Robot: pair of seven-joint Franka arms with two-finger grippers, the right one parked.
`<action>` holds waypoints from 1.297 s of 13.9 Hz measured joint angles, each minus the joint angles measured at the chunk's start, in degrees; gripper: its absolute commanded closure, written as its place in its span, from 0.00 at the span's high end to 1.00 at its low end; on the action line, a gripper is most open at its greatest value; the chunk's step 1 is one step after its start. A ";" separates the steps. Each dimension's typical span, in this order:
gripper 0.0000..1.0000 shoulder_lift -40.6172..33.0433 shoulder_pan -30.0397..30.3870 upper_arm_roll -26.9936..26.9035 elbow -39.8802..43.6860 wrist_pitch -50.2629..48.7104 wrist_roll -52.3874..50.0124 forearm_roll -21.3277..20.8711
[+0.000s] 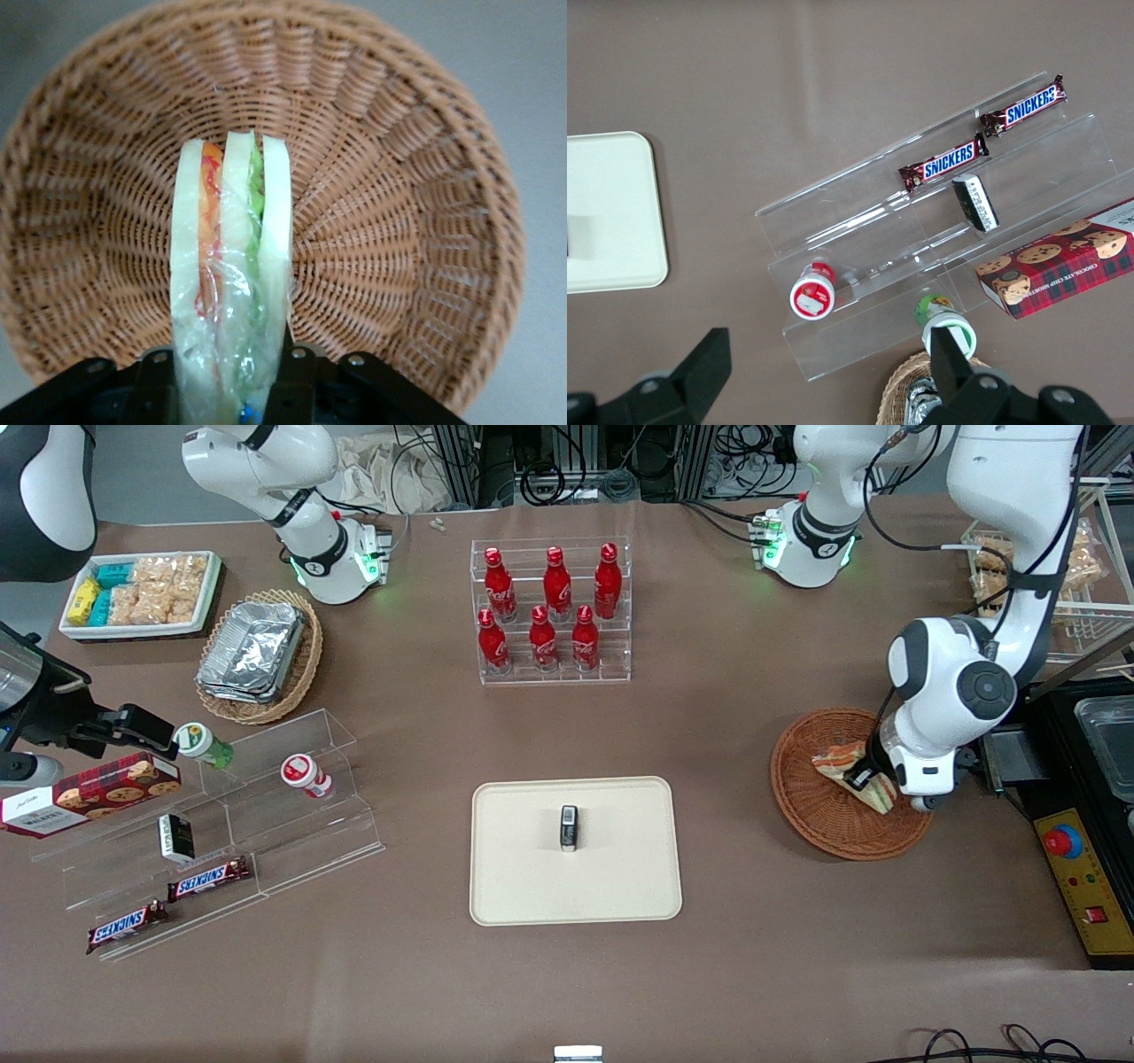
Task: Place sandwich from basket to tray
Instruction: 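Lift the sandwich and carry it over the cream tray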
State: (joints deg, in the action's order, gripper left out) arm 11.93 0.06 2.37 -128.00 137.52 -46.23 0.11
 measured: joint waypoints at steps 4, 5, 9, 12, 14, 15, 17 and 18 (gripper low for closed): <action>0.00 -3.48 -0.01 0.07 12.60 -19.64 6.29 -0.01; 0.00 -3.62 -0.03 0.20 17.06 -24.73 8.27 -0.01; 0.00 -3.62 -0.23 3.44 33.69 -41.39 16.82 -0.06; 0.00 -2.72 -0.50 10.79 38.60 -42.94 19.95 -0.18; 0.00 -0.39 -0.74 16.19 38.92 -42.57 20.16 -0.18; 0.00 2.10 -1.04 18.84 39.31 -41.06 20.25 -0.38; 0.00 10.14 -4.09 21.43 41.90 -34.89 20.06 -2.56; 0.00 14.85 -6.35 21.51 44.02 -31.76 19.08 -4.23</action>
State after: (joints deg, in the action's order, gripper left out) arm 26.79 -6.29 23.88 -83.98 105.77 -27.15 -4.12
